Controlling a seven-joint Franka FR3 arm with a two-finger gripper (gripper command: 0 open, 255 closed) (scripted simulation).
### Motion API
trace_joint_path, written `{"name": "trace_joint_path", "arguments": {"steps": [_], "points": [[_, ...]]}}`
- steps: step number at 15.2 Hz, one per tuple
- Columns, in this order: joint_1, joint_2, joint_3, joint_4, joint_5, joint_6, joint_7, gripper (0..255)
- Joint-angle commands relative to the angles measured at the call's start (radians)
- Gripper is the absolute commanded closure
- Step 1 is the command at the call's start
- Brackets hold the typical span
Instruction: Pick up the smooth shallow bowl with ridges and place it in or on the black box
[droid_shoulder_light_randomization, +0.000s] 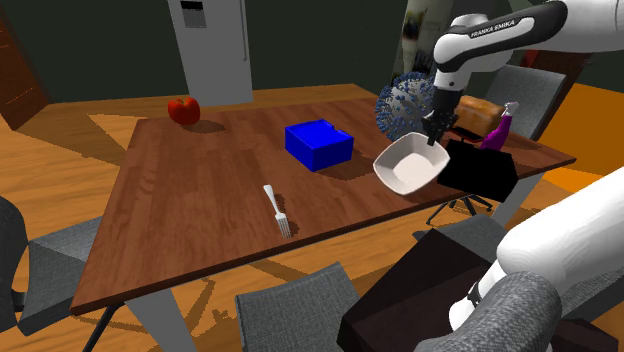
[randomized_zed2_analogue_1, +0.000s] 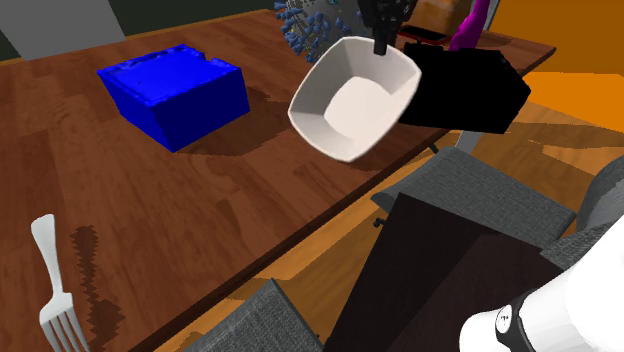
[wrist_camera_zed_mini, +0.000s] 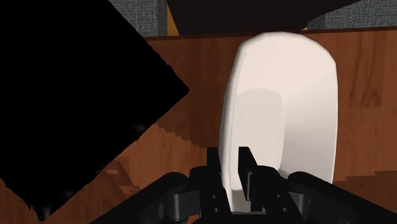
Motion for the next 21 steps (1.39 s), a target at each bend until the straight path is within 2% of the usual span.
{"name": "trace_joint_path", "arguments": {"steps": [1, 13, 21], "points": [[0.0, -0.01, 0.003, 0.018, -0.001, -0.028, 0.002, 255], [0.004, -0.021, 0.016, 0.16, 0.004, -0.18, 0.003, 255], [-0.066, 0.006, -0.119, 0.228, -0.047, -0.207, -0.195, 255]]}}
